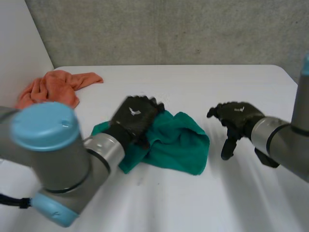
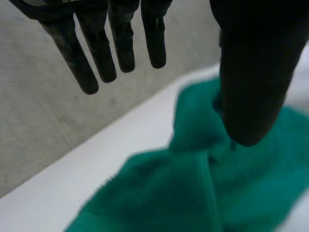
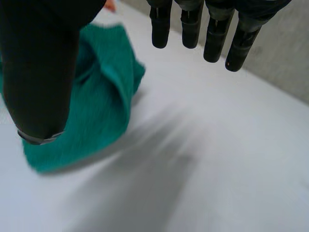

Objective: Fold the laundry.

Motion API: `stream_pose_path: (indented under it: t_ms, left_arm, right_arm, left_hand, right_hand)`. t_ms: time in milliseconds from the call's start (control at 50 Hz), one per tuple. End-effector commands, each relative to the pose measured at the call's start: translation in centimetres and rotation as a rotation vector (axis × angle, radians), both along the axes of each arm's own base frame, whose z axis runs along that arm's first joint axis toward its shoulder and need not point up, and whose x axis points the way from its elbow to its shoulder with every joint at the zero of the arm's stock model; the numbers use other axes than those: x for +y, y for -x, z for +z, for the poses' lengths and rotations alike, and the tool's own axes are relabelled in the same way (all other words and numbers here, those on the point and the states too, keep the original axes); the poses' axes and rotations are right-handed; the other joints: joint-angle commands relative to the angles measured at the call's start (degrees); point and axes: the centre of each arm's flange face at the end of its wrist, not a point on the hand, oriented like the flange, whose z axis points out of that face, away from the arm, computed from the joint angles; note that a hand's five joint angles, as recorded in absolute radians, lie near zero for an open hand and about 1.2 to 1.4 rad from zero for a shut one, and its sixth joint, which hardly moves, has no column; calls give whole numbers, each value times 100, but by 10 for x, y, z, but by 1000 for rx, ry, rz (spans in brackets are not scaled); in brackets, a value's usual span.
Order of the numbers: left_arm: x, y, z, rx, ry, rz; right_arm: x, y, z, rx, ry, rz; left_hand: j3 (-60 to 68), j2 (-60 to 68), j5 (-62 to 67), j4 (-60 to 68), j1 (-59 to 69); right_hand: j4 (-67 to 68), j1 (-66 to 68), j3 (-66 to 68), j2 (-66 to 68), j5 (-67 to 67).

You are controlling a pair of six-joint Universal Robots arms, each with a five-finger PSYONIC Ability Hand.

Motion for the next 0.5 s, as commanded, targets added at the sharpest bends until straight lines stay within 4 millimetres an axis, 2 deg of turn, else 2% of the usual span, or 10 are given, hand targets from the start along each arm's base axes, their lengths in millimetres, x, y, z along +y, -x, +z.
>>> stream_pose_path:
  t_ms: [20,120,180,200,240,380,440,500]
  left_arm:
    - [-8,18,-54,-241,70,-59]
    - [-17,22,-66,-253,63,-59]
    - [-19,23,-66,-249,70,-57]
    - [-20,24,-64,-241,81,-55]
    - [-22,26,-63,-235,98,-53]
    - [-33,23,-58,-214,147,22]
    - [-33,21,-57,-219,150,52]
    - [-33,19,-56,-220,149,69]
  right_arm:
    - [-8,1,-42,-79,-22,-51]
    - [-11,-1,-60,-165,-105,-104]
    - [-11,-3,-68,-199,-147,-117]
    - [-11,-5,-70,-206,-155,-114]
    - [-11,-6,-73,-215,-172,-106]
    - [-14,-12,-77,-247,-198,-94]
    - [-16,-13,-77,-281,-214,-110]
    - [-18,-14,-80,-311,-242,-130]
  left_hand:
    - [493,493,459,476,507]
    - [2153,2153,2119,2137,2168]
    - [3214,3214,3180,3197,3229]
    - [3935,3935,3901,3918,3949]
    - [4194,4194,4160,4177,4208]
    - [3187,3187,3153,3170,3201]
    - [1726,1726,1692,1709,1740]
    - [1285,1285,1251,1268,1299]
  right_hand:
    - [-308,-140,-200,-244,-357]
    - [-308,-140,-200,-244,-357]
    - [-308,-140,-200,-244,-357]
    - [-308,-140,-200,-244,-357]
    - [-308,-140,-200,-244,-357]
    - [-308,-140,-200,-244,-357]
    - [-308,-140,-200,-244,-357]
    - [-308,-140,-200,-244,-357]
